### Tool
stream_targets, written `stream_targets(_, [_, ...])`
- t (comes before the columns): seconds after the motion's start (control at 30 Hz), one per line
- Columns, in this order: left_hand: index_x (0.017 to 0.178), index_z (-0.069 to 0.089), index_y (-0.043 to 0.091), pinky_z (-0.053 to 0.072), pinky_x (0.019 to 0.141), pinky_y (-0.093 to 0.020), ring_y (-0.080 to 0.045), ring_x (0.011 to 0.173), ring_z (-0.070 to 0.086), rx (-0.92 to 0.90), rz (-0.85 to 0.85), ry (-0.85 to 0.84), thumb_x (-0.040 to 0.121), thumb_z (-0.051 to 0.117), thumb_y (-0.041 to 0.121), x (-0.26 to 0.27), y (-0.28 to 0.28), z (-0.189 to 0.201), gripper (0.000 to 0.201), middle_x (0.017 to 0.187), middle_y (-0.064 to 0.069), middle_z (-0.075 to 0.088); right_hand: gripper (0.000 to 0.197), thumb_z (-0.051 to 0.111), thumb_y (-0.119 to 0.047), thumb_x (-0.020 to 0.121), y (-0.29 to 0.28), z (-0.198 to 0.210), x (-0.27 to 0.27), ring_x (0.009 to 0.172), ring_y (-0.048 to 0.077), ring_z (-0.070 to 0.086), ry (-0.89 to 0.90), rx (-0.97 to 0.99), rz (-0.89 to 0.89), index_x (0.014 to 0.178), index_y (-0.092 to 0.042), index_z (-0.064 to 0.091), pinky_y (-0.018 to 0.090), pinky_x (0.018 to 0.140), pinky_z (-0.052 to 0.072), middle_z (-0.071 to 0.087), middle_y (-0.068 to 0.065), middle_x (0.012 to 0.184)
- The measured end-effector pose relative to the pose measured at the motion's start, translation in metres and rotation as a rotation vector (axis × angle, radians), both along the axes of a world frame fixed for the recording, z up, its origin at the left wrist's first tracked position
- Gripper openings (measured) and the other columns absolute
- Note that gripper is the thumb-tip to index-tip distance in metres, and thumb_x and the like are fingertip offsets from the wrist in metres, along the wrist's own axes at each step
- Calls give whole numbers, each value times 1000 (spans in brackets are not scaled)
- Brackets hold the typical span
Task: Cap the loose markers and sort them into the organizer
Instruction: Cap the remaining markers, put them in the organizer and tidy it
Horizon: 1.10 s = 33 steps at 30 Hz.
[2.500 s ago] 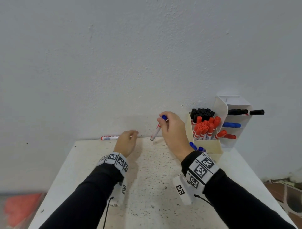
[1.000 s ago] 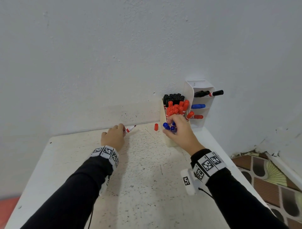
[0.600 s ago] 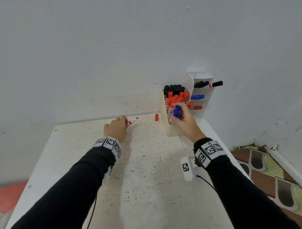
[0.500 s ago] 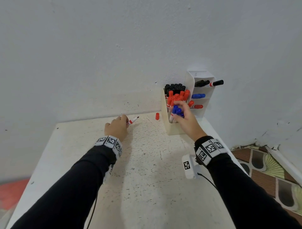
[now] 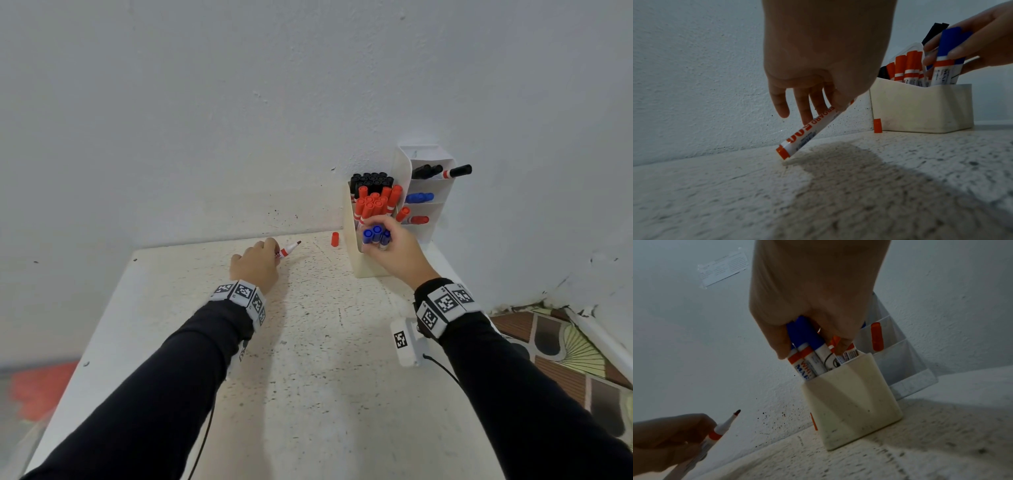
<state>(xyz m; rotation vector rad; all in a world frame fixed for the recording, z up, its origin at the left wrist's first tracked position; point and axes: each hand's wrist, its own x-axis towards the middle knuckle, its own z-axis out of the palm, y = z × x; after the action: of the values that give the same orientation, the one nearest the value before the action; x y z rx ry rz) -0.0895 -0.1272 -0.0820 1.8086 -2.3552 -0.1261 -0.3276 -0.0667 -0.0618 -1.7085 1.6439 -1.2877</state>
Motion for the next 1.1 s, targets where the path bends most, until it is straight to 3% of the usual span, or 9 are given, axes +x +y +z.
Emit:
stream_targets(0.13, [117,43,14,39,83,-35,-22,92,56,15,8,3,99,35,21,-2,2,-2,21,107,-4,57,44,72,-13,71,1,4,3,107,13,42,212,-235,-117,112,-14,57,26,94,31,55,0,116])
stream_targets(0.27, [117,42,14,40,77,-33,-21,85,55,26,5,15,99,35,22,-4,4,-6,22,107,-4,56,30,60,-22,73,3,26,23,105,13,40,209,-465,-202,101,-13,62,27,92,32,51,-1,112])
stream_targets(0.37, [118,42,13,41,70,-32,-20,76,50,37,16,56,99,35,21,-4,4,-9,22,107,-5,55,12,53,-11,78,6,49,52,80,2,44,129,-605,-79,84,-6,63,17,74,39,52,-10,87])
stream_targets(0.47, [119,40,10,42,63,-34,-21,70,49,35,40,138,99,34,21,-5,3,-12,24,110,-8,51,14,51,-1,85,3,52,86,64,3,48,-21,-255,132,88,-9,62,17,60,44,54,-11,76])
stream_targets(0.6, [122,40,9,49,63,-37,-21,69,50,32,72,234,99,33,19,-2,1,-14,26,115,-9,47,30,45,-2,89,-27,17,105,96,13,54,21,196,71,114,-9,58,23,84,43,57,3,112])
stream_targets(0.7, [122,41,10,51,63,-37,-23,72,54,19,75,246,99,33,21,0,0,-14,27,117,-7,47,51,44,-3,87,-48,-3,105,132,27,31,131,439,-7,137,-11,37,31,105,30,26,12,144])
stream_targets(0.87, [122,45,12,48,62,-33,-22,77,58,-14,57,279,99,33,26,-4,-3,-13,29,117,-5,48,70,46,-7,88,-76,-26,98,140,36,12,303,646,-193,147,-18,11,44,112,24,-3,15,155])
stream_targets(0.93, [121,45,13,51,65,-35,-23,78,59,-16,50,284,99,33,27,-6,-5,-15,29,117,-4,49,70,46,-5,88,-86,-33,96,139,37,14,364,641,-234,147,-15,9,45,113,25,2,15,154])
stream_targets(1.1, [121,45,15,53,69,-38,-22,80,59,-11,40,286,99,33,28,-10,-7,-19,28,116,-3,49,43,43,-3,90,-93,-36,96,122,36,39,519,568,-249,133,-5,34,41,98,38,33,16,138])
